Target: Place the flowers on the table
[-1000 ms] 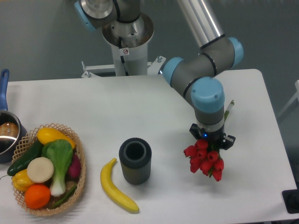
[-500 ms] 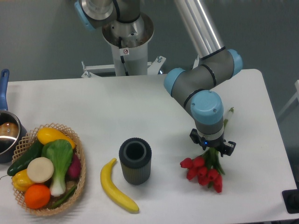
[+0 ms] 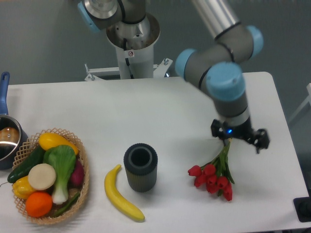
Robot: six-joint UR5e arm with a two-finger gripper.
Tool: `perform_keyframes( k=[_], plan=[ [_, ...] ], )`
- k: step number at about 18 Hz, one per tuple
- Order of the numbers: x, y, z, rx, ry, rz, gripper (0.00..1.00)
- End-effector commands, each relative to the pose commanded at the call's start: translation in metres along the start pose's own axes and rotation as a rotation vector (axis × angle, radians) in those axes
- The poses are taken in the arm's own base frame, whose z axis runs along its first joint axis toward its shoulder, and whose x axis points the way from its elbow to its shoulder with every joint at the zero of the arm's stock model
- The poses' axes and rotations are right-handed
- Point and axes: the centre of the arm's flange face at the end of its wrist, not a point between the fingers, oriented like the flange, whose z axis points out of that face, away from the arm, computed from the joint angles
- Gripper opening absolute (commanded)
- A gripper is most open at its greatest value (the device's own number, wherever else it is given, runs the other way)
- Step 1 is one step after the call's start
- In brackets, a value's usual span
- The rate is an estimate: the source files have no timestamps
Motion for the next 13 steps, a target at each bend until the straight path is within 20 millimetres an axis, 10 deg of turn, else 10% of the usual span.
perform_keyframes(
  k=[13],
  plan=[
    [-0.013, 0.179, -0.054, 0.309, 0.158, 0.202, 1.00]
  ],
)
